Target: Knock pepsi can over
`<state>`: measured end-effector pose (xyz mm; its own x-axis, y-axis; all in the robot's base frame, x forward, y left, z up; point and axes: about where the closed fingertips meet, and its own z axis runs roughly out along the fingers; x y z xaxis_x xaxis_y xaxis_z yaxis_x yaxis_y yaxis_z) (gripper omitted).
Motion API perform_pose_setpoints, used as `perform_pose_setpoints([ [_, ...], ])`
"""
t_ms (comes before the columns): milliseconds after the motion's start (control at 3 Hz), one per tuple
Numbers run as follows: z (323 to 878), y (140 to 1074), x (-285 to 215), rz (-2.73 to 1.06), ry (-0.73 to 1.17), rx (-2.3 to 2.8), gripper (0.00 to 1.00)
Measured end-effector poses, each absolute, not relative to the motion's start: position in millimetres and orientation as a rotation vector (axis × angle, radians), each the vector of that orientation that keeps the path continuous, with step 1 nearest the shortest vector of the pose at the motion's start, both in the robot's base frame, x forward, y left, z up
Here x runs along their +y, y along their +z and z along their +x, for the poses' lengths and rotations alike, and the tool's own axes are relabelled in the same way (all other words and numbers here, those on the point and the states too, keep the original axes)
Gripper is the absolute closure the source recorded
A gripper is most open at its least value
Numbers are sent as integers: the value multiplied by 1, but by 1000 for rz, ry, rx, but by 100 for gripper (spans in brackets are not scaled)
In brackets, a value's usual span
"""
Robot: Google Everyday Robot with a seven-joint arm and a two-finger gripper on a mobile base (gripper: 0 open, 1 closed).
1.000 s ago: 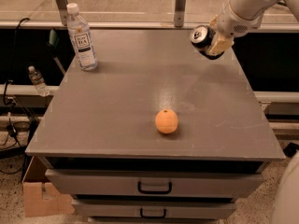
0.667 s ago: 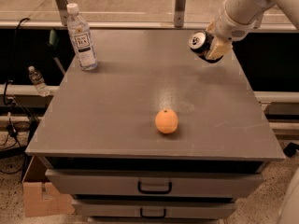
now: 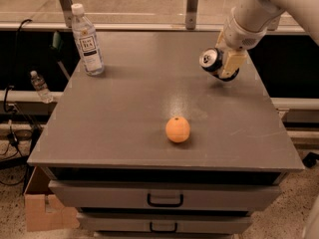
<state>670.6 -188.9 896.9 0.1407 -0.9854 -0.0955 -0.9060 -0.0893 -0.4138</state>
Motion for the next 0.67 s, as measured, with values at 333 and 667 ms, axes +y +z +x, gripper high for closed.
perform_pose_setpoints([
  [333, 670, 894, -187, -2062, -285, 1814, 0],
  [667, 671, 895, -185, -2033, -229, 1824, 0],
])
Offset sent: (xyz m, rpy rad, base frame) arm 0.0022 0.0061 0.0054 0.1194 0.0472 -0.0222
